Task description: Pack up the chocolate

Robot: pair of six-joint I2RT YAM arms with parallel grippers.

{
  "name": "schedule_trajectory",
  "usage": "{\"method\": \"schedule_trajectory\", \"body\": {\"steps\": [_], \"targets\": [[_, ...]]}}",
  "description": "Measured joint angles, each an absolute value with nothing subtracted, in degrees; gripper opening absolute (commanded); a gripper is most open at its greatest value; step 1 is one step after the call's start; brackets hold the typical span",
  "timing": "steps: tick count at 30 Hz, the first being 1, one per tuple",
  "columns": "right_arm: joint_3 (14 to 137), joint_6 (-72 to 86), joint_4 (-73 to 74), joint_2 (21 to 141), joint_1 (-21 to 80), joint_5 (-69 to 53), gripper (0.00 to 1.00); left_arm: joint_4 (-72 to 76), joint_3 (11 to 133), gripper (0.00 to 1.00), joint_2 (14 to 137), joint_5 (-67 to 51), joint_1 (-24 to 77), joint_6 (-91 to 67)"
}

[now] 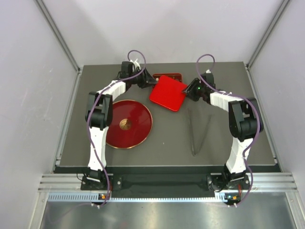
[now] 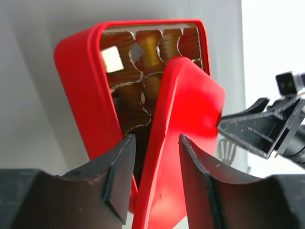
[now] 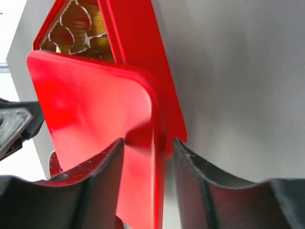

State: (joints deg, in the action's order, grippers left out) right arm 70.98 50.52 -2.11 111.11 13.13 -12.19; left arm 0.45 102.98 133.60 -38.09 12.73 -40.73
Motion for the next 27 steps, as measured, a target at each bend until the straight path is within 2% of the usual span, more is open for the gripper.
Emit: {"method": "schedule_trajectory", "body": {"steps": [3,12,22,27], "targets": [[71.0,50.5,-2.1,111.2,13.1,-11.6,0.39,-1.5,103.3,0.52,133.0,-37.9,13.1,-37.2],[71.4,50.5,-2.1,111.3,13.1,-10.7,0.34,-7.6,103.2,0.52,131.3,-37.2,13.2,-28.3],[73.7,49.1,-1.7,112.6,13.0,-10.9,0.32,-9.4,102.5,0.40,131.2,-36.8,13.1,-26.6],[76.6,47.3,-0.4,113.3,12.9,-11.0,0.31,-9.1,102.5,0.27,131.0,-36.9,13.2,-27.4]]}}
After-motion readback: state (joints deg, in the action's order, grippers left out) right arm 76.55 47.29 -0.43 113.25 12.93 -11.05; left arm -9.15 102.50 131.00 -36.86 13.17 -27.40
